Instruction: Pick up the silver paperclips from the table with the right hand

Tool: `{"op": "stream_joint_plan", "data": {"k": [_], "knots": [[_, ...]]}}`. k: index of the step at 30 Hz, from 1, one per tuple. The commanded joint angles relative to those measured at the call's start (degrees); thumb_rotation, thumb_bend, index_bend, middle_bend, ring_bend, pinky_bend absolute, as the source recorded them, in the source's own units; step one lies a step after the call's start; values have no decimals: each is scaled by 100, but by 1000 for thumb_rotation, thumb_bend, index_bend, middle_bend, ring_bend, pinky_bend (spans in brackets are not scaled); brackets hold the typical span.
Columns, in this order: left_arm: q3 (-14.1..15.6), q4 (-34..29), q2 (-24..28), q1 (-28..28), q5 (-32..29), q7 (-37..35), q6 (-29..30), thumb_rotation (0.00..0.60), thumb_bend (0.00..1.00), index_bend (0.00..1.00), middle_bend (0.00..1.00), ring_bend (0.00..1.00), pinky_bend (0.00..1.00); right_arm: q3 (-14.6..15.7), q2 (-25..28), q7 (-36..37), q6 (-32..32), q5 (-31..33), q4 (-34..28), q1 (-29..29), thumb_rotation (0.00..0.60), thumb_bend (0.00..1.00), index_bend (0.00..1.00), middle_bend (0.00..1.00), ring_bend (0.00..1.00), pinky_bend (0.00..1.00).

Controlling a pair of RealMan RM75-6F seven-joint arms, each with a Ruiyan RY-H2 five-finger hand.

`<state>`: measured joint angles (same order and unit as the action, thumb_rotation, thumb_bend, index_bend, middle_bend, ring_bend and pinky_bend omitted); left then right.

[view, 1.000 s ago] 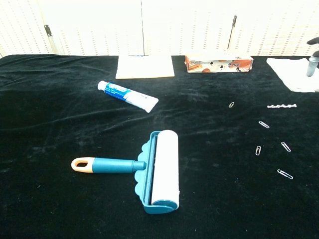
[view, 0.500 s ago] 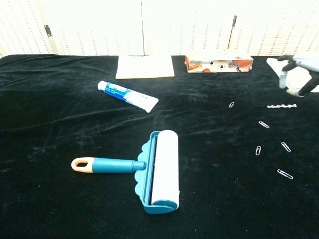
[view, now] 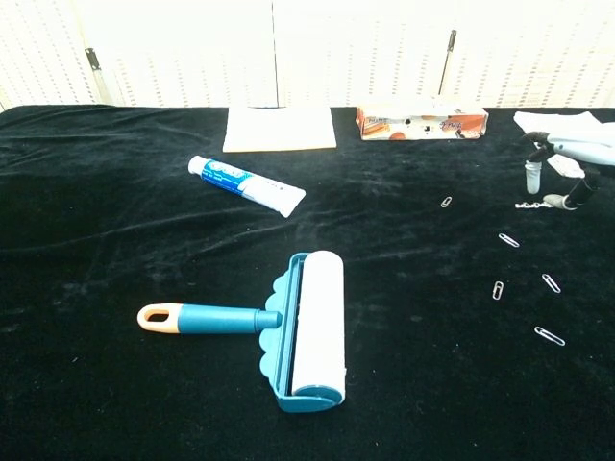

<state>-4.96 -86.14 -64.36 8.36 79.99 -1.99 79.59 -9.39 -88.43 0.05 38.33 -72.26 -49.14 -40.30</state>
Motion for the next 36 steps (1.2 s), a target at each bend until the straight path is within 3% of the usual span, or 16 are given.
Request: {"op": "stream_joint_plan", "data": {"k": [1, 11, 36], "knots": [[14, -14, 10, -5, 7, -3, -5, 600, 563, 12, 63, 65, 0, 4, -25, 16, -74, 48, 20, -19, 600, 453, 427, 0, 0, 0], [20, -19, 42, 1, 3, -60, -26, 600, 539, 14, 63, 65, 0, 94, -129, 38, -193, 33, 139, -81, 600, 454, 368, 0, 0, 0], [70, -13, 57, 55, 31, -79, -140, 600, 546, 16, 63, 65, 0, 197, -363, 171, 194, -156, 427, -9, 600, 454, 410, 0, 0, 0]]}}
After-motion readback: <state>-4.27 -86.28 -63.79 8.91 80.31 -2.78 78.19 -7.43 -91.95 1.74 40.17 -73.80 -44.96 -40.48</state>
